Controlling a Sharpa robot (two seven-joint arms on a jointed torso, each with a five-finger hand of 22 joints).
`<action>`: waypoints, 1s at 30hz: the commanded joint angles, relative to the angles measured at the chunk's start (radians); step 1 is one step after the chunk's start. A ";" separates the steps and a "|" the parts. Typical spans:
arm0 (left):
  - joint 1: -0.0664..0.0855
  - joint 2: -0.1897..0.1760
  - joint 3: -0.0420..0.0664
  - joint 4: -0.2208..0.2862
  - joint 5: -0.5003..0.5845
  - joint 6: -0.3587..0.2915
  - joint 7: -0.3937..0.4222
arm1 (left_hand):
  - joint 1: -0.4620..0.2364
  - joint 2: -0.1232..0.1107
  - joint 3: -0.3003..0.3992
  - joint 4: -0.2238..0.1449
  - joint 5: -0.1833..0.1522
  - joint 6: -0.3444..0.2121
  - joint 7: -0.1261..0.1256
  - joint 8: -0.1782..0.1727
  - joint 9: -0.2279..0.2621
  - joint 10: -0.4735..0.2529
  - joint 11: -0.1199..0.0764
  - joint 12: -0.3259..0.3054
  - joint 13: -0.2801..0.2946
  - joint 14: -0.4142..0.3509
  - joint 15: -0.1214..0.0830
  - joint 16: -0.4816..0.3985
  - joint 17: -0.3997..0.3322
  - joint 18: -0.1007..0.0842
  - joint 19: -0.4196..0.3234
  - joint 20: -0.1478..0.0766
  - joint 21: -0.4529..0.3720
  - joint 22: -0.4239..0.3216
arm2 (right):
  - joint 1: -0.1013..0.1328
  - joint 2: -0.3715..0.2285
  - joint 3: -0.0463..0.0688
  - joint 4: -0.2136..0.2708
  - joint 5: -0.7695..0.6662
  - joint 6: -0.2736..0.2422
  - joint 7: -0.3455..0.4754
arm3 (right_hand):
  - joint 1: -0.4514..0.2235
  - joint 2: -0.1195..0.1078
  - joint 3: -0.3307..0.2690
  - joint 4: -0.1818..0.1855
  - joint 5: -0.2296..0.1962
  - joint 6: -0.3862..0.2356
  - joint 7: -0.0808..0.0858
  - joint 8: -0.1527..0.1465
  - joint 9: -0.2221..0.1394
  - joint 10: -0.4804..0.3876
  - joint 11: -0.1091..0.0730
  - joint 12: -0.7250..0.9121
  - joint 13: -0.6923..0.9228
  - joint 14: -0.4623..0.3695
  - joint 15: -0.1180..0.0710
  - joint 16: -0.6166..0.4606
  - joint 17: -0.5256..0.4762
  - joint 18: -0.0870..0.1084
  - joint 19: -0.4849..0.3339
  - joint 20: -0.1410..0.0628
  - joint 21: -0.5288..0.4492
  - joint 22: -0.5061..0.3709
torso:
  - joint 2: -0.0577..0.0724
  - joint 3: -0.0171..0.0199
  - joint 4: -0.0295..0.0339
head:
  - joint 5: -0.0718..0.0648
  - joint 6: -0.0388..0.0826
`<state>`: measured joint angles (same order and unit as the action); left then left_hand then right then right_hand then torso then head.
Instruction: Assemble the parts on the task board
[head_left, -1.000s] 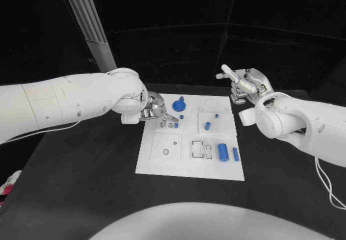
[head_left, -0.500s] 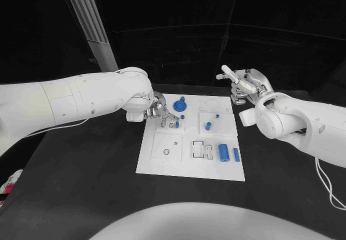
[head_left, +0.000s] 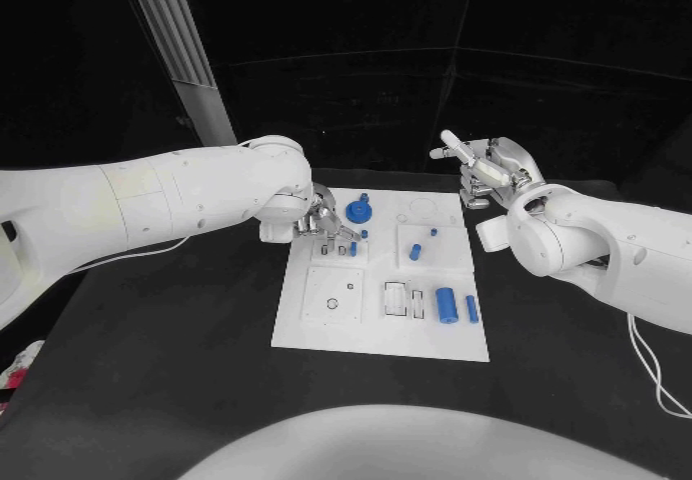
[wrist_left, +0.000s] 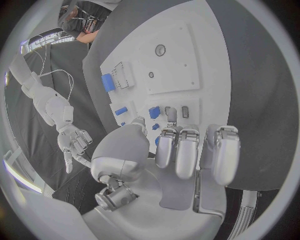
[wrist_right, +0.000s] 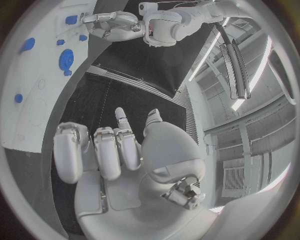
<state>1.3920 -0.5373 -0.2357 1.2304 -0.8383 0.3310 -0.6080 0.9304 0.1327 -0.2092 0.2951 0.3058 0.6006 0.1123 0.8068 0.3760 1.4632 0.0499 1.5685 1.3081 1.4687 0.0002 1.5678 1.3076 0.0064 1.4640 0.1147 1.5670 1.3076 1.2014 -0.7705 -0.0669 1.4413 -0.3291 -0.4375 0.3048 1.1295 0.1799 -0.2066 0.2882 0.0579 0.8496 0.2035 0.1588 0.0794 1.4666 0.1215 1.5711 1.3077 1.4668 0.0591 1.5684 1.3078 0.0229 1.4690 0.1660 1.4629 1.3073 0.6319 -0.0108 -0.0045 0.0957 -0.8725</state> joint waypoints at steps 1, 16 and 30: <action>-0.001 0.007 0.000 -0.008 -0.009 0.009 0.008 | -0.003 0.002 -0.005 -0.003 0.005 0.007 -0.002 -0.003 0.002 0.108 -0.006 0.002 0.263 0.102 -0.007 0.003 0.263 -0.006 0.107 -0.008 0.004 0.263 | 0.001 0.002 0.000 -0.001 -0.001 0.007 0.001 | 0.005 0.009 -0.007 0.000 -0.004 -0.006 -0.004 0.008 0.001 0.104 0.004 0.000 0.263 0.104 0.004 0.002 0.263 0.009 0.023 0.005 -0.005 0.209 | 0.001 -0.0001 -0.0001 | -0.001 0.000; -0.007 0.046 0.001 -0.043 -0.009 0.010 0.011 | 0.030 0.002 -0.006 -0.005 0.006 0.014 -0.002 -0.021 0.010 0.108 -0.007 0.002 0.263 0.102 -0.007 0.003 0.263 -0.006 0.107 -0.008 0.004 0.263 | 0.001 0.004 0.000 -0.002 -0.001 0.006 -0.003 | 0.008 0.010 -0.007 0.000 -0.004 -0.006 -0.005 0.010 0.001 0.104 0.004 0.000 0.263 0.104 0.004 0.002 0.263 0.009 0.023 0.005 -0.005 0.209 | 0.000 0.0003 -0.0010 | -0.007 0.000; -0.014 0.077 0.001 -0.072 -0.009 0.018 0.010 | 0.092 0.003 -0.005 -0.005 0.021 0.022 -0.003 -0.047 0.027 0.108 -0.007 0.002 0.263 0.102 -0.007 0.003 0.263 -0.006 0.107 -0.008 0.004 0.263 | 0.001 0.007 0.000 -0.004 -0.001 0.008 -0.007 | 0.010 0.011 -0.008 0.000 -0.004 -0.006 -0.005 0.011 0.002 0.104 0.004 0.000 0.263 0.104 0.004 0.002 0.263 0.009 0.024 0.004 -0.004 0.209 | 0.000 -0.0004 0.0003 | -0.011 0.000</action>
<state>1.3779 -0.4624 -0.2355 1.1612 -0.8398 0.3345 -0.6052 1.0132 0.1348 -0.2120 0.2923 0.3237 0.6166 0.1101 0.7631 0.4024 1.4632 0.0500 1.5684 1.3080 1.4687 0.0002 1.5678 1.3075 0.0065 1.4674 0.1113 1.5670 1.3076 1.2008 -0.7643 -0.0672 1.4377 -0.3293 -0.4373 0.2952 1.1336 0.1840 -0.2064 0.2882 0.0580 0.8463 0.2002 0.1654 0.0795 1.4666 0.1215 1.5711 1.3078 1.4668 0.0591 1.5684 1.3076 0.0229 1.4690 0.1660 1.4629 1.3073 0.6320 -0.0105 -0.0049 0.0848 -0.8725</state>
